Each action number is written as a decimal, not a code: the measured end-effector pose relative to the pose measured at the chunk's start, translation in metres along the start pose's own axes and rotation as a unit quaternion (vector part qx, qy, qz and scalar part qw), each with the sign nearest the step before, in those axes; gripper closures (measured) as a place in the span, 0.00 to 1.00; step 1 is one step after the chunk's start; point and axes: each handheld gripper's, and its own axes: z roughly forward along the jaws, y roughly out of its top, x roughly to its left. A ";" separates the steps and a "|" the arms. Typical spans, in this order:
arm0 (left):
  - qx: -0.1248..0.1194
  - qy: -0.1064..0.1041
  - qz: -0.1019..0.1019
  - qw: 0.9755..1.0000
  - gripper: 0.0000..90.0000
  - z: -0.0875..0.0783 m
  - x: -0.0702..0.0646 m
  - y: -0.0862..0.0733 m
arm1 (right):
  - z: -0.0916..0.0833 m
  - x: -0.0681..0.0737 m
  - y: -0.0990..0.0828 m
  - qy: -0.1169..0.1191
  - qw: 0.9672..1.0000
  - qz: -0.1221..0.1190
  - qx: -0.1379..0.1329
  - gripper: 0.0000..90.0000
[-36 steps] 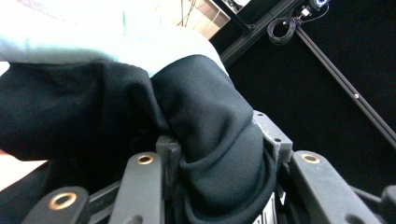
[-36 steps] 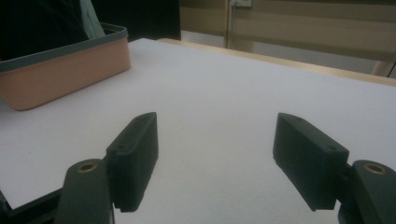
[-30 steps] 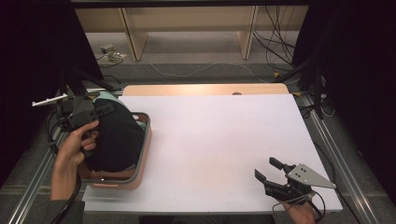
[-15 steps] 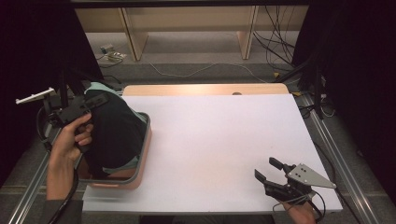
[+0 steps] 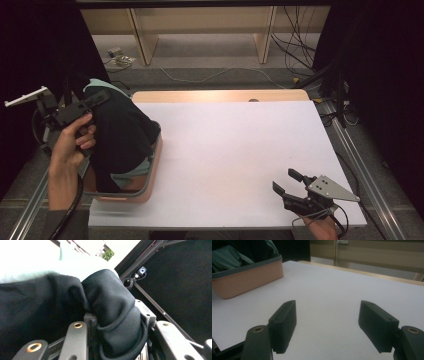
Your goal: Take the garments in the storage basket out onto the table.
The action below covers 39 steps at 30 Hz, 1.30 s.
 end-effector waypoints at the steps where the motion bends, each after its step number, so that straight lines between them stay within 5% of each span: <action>1: -0.004 -0.002 -0.002 1.000 0.68 0.001 -0.001 0.001 | 0.000 0.000 0.000 0.000 1.000 0.001 -0.001 0.35; 15: -0.027 -0.026 -0.001 0.999 0.68 0.019 -0.032 0.018 | 0.000 -0.001 0.000 -0.001 1.000 0.000 0.003 0.35; 24: -0.020 -0.054 -0.016 0.998 0.68 0.037 -0.047 0.022 | 0.000 -0.001 0.000 0.000 1.000 0.001 0.003 0.35; 28: -0.015 -0.059 -0.001 0.998 0.68 0.044 -0.062 0.024 | 0.000 0.000 0.000 0.001 1.000 0.000 0.000 0.35; 39: 0.000 -0.093 -0.009 0.996 0.69 0.078 -0.092 0.019 | 0.001 0.000 0.000 0.003 1.000 -0.002 0.000 0.35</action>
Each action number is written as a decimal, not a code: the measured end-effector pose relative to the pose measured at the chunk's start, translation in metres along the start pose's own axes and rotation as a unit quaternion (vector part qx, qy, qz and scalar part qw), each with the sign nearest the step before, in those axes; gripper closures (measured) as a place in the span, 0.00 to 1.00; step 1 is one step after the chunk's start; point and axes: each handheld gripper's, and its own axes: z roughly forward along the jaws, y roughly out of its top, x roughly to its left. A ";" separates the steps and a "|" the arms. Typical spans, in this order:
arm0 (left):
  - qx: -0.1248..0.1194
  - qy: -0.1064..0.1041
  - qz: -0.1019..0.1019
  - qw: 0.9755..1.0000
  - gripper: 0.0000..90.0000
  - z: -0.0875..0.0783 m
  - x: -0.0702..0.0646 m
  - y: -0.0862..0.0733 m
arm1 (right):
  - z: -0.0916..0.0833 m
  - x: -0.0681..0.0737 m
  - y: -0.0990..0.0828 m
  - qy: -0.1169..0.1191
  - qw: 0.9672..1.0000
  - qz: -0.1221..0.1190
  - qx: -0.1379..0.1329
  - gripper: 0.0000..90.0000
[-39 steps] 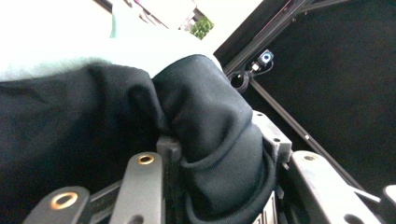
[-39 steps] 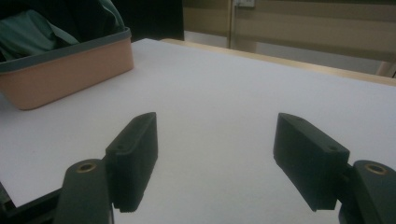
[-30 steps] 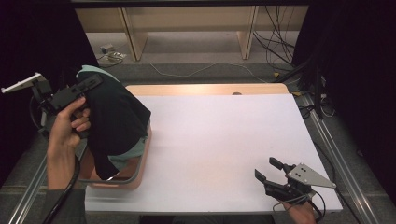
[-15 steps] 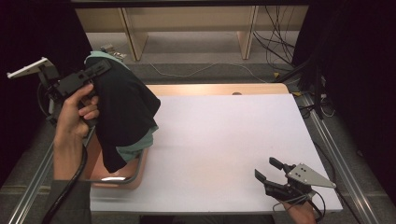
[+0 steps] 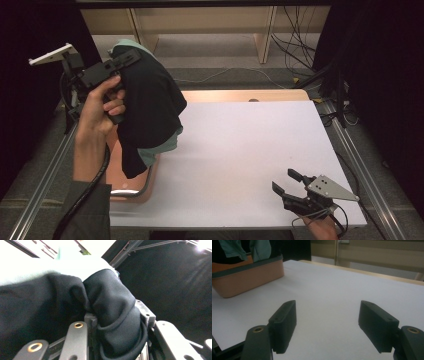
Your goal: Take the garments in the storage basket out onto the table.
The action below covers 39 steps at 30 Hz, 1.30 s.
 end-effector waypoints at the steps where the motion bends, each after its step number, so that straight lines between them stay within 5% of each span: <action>1: 0.003 -0.003 0.002 1.000 0.69 0.004 -0.003 -0.001 | 0.000 0.000 0.000 0.000 1.000 -0.001 -0.001 0.35; 8: 0.020 -0.028 0.006 0.999 0.69 0.032 -0.023 -0.012 | 0.000 0.000 0.000 0.001 1.000 -0.001 -0.003 0.35; 24: 0.084 -0.067 -0.014 0.994 0.69 0.101 -0.040 -0.057 | -0.001 0.000 0.000 0.003 1.000 -0.004 -0.002 0.35; 39: 0.115 -0.063 -0.026 0.991 0.68 0.125 -0.027 -0.089 | -0.001 0.000 0.001 0.003 1.000 -0.004 -0.002 0.35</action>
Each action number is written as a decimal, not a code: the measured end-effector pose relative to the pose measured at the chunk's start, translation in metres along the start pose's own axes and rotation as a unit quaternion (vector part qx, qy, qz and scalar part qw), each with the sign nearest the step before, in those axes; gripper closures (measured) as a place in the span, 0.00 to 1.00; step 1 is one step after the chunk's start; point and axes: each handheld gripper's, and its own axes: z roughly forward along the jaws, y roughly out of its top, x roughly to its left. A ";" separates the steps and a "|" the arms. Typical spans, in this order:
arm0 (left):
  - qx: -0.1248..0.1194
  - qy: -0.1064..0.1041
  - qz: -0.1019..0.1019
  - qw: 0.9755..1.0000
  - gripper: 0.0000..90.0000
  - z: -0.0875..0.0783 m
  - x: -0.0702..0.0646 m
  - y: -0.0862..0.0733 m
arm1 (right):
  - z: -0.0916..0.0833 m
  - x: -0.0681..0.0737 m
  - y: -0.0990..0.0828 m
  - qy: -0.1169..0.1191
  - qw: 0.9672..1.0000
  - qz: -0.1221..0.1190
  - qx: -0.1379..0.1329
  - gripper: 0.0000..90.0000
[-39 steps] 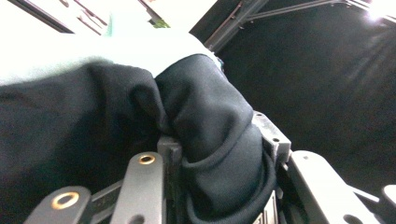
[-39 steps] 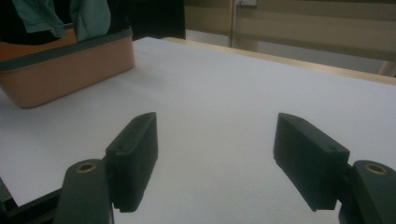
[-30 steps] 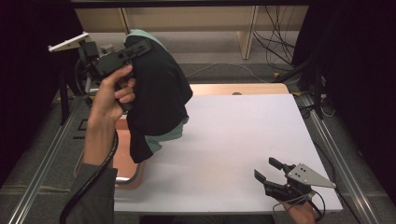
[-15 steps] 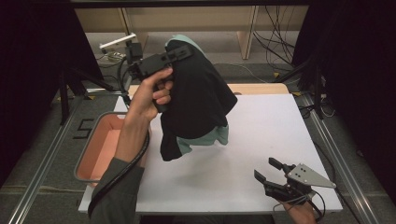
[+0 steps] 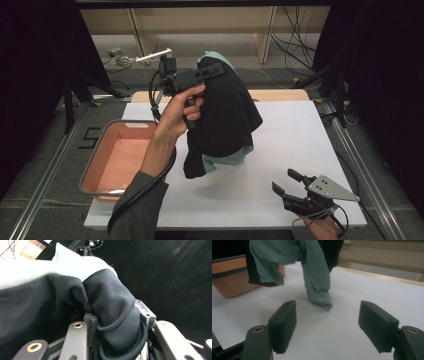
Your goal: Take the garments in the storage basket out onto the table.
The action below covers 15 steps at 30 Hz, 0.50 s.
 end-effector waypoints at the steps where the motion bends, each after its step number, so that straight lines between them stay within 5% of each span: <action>1: 0.002 0.004 -0.002 1.000 0.68 0.003 0.004 -0.003 | 0.000 0.000 0.000 0.000 1.000 -0.001 0.000 0.35; 10: 0.009 0.031 -0.006 0.999 0.68 0.010 0.027 -0.024 | -0.001 0.000 0.000 -0.001 1.000 -0.001 0.000 0.35; 15: 0.036 0.058 0.002 0.998 0.67 0.017 0.044 -0.041 | 0.000 0.000 0.000 0.000 1.000 -0.001 -0.001 0.35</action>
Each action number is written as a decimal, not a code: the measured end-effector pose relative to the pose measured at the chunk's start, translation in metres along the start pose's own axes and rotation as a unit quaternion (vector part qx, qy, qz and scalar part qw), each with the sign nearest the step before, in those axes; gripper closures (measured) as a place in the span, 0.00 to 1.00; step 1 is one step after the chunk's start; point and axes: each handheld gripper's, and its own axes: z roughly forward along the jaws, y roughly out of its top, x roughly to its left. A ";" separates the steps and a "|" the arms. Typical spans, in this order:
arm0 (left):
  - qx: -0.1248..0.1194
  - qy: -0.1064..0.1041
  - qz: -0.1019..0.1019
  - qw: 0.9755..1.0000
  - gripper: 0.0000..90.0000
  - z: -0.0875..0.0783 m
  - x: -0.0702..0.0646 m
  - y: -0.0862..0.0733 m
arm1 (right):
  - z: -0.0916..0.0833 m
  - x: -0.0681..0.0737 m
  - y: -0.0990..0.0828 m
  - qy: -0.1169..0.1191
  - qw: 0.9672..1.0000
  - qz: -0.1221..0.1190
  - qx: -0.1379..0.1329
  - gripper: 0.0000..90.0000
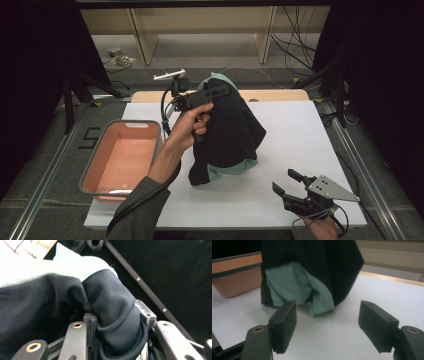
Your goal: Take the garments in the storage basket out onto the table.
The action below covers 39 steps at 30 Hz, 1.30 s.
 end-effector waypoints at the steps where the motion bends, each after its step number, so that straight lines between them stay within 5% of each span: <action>1: 0.002 0.003 -0.003 1.000 0.67 0.002 0.004 -0.003 | 0.000 0.000 0.000 0.000 1.000 0.000 0.000 0.35; 25: 0.032 0.061 -0.041 0.997 0.64 0.018 0.056 -0.037 | 0.000 0.000 0.000 0.000 1.000 0.004 0.004 0.35; 31: 0.040 0.079 -0.028 0.996 0.62 0.018 0.059 -0.043 | 0.000 0.000 0.000 0.000 1.000 0.003 0.003 0.35; 35: 0.064 0.102 -0.001 0.993 0.58 0.017 0.065 -0.051 | 0.000 0.001 0.000 -0.001 1.000 0.003 0.005 0.35; 39: 0.067 0.114 -0.001 0.991 0.55 0.015 0.072 -0.057 | 0.000 0.001 0.000 0.000 1.000 0.002 0.005 0.35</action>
